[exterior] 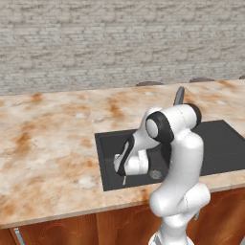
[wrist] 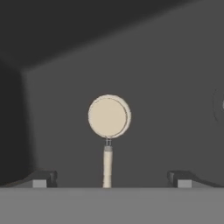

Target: Pick up the dish brush and dish brush from the sink, and place them back in the cabinet, and close the cabinet doors.

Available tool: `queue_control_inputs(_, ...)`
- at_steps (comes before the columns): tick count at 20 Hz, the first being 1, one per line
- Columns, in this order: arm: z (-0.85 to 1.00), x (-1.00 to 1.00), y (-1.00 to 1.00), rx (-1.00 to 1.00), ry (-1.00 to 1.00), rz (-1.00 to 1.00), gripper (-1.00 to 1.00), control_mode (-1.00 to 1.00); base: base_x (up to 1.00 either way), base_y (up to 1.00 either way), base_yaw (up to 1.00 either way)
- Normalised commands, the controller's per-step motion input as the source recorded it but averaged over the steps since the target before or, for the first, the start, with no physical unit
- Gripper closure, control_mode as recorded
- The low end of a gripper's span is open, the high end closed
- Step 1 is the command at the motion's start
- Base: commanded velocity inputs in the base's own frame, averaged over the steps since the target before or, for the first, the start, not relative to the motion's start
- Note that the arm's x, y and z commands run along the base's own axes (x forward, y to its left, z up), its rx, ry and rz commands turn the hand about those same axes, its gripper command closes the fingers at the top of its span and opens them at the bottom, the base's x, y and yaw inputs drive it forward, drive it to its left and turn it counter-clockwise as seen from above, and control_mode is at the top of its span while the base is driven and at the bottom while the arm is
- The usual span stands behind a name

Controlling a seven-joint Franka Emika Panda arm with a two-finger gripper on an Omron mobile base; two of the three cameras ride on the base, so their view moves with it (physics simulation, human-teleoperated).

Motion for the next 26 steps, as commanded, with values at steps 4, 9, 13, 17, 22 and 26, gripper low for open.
queue_control_inputs(4,-0.25,0.24,0.08,0.00,0.05,0.00,-1.00,-1.00,0.00,0.00,0.00)
queue_control_inputs(9,-0.30,0.13,0.11,0.00,0.05,0.00,-1.00,-1.00,0.00,0.00,0.00)
queue_control_inputs(13,-0.25,0.06,0.09,0.00,0.07,0.00,-1.00,-1.00,0.00,0.00,0.00)
queue_control_inputs(17,-0.27,0.12,0.08,0.00,0.05,0.00,-1.00,-1.00,0.00,0.00,0.00)
queue_control_inputs(22,-0.22,0.15,0.13,0.00,0.04,0.00,-1.00,-1.00,0.00,0.00,0.00)
queue_control_inputs(26,-0.20,0.16,0.12,0.00,0.03,0.00,-1.00,-1.00,0.00,0.00,0.00)
